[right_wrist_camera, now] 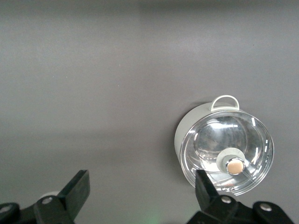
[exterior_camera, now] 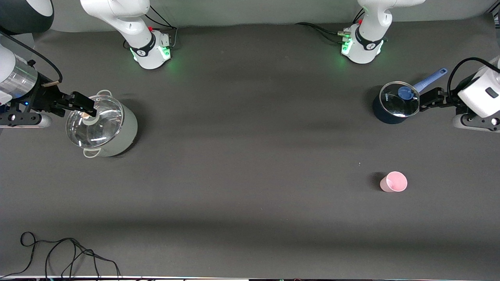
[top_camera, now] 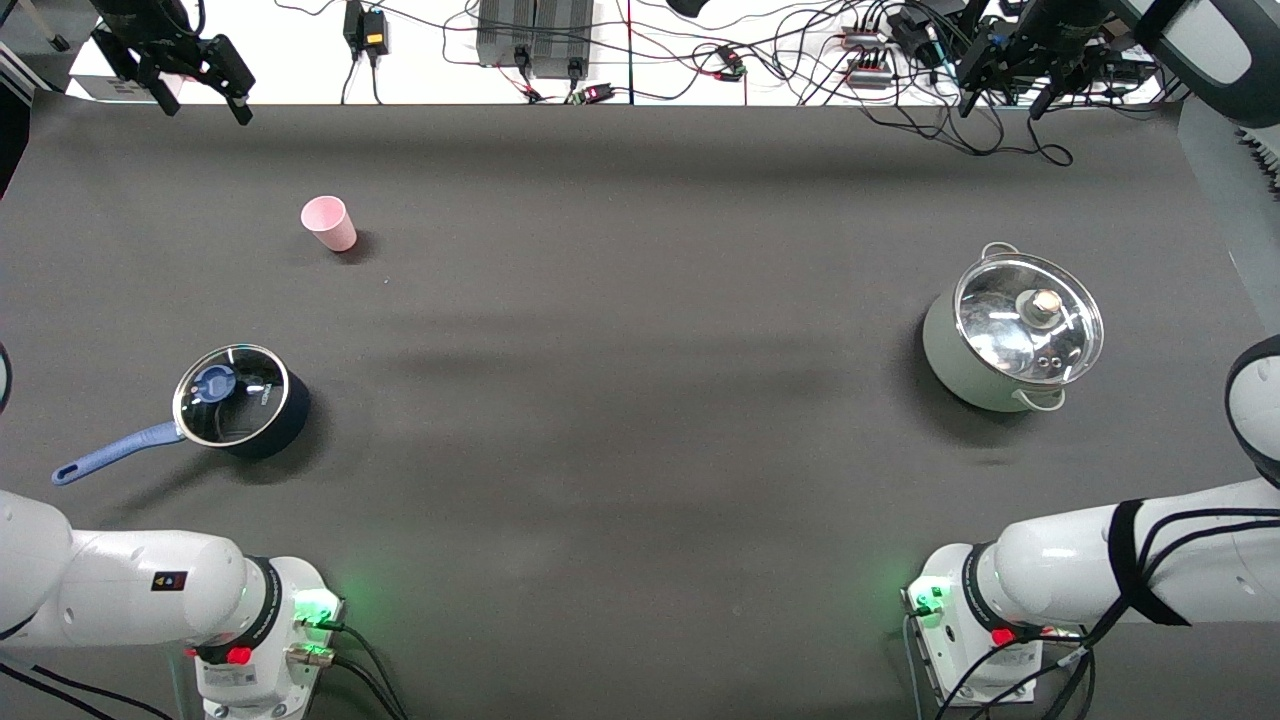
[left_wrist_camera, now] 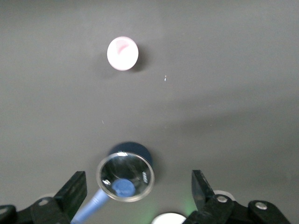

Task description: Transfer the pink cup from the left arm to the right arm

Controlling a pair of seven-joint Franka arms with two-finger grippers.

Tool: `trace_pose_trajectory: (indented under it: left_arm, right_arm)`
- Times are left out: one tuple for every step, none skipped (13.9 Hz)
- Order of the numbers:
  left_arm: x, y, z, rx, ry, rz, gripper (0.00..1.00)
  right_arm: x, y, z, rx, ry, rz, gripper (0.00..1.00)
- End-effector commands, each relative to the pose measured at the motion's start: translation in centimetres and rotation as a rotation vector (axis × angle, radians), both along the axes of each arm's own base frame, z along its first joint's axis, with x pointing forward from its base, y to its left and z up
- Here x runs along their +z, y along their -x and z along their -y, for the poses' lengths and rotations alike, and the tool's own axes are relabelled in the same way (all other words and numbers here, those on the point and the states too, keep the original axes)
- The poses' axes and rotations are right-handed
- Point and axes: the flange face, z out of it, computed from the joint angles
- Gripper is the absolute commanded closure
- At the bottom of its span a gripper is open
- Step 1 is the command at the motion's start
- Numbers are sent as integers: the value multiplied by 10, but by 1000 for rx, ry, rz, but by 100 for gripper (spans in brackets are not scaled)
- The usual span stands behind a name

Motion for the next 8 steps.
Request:
trace_pose_trajectory:
  left_arm:
    - [3,-14,-29,-242,18,49,0]
    - [-2,-21,-43,-320,31,69,0]
    - [-11,-28,-57,-386,40,77,0]
    - [-20,-35,-74,-441,82,102,0]
    - [-34,-43,-98,-495,147,134,0]
    - [-48,-48,-120,-567,207,163,0]
    - [-69,-55,-138,-625,267,188,0]
    - [-90,-60,-158,-646,327,211,0]
  right_arm:
    - [3,-2,1,9,14,4,0]
    - [3,-2,1,8,14,3,0]
    - [3,-2,1,6,14,2,0]
    - [3,-2,1,6,14,1,0]
    - [3,-2,1,6,14,1,0]
    - [2,-1,1,6,15,-4,0]
    - [2,-1,1,8,15,-5,0]
    - [2,0,0,5,15,-7,0]
